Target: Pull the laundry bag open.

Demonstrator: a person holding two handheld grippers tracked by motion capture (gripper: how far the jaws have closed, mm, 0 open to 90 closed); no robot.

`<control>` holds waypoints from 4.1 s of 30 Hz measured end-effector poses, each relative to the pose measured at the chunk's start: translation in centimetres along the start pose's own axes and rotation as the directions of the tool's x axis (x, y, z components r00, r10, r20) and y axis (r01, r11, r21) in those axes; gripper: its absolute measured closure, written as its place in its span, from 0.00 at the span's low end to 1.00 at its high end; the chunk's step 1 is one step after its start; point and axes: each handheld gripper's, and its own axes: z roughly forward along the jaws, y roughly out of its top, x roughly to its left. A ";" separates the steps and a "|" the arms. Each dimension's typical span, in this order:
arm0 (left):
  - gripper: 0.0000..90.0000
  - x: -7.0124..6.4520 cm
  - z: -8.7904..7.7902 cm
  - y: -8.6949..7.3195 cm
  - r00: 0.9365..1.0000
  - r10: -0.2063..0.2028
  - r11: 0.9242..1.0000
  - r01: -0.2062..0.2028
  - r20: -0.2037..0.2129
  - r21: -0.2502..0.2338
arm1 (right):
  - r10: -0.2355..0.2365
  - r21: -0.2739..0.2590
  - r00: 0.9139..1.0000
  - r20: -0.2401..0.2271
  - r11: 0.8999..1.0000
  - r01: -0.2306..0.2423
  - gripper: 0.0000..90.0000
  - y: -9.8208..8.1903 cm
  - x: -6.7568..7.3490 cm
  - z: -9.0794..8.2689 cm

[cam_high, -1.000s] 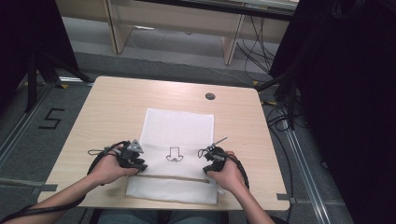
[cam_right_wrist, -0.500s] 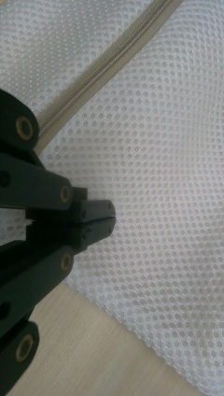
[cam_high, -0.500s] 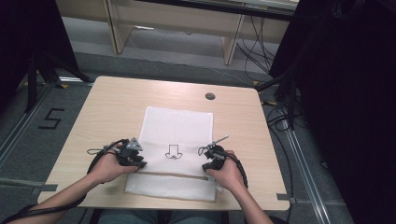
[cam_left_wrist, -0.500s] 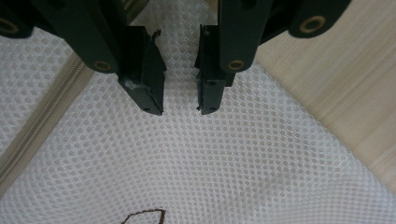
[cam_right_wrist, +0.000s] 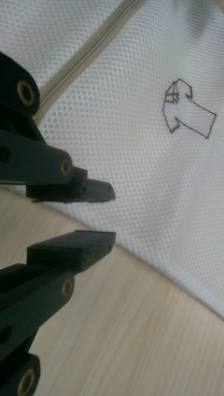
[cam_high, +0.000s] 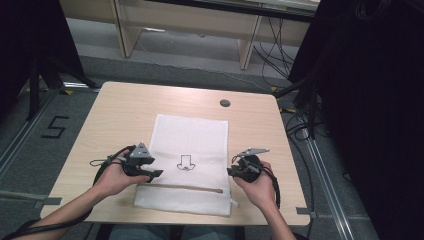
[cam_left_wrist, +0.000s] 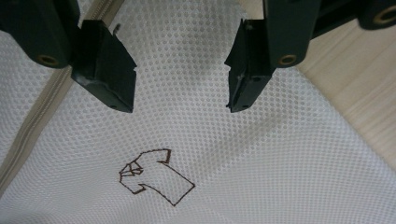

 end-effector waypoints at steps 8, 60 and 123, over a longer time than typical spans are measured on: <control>0.44 0.2 0.1 -0.2 1.000 -0.025 1.000 0.025 0.000 -0.014 | -0.015 -0.022 1.000 0.015 1.000 0.015 0.78 -0.2 -0.5 -0.8; 0.47 -1.3 0.2 0.8 0.997 0.060 0.993 -0.055 0.044 -0.104 | -0.120 0.154 0.986 -0.113 0.979 0.137 1.00 -2.1 1.7 -1.4; 0.71 -12.4 9.9 7.5 0.897 0.278 0.959 -0.277 0.344 -0.052 | -0.064 0.270 0.989 -0.131 0.958 0.097 1.00 -2.3 2.0 1.6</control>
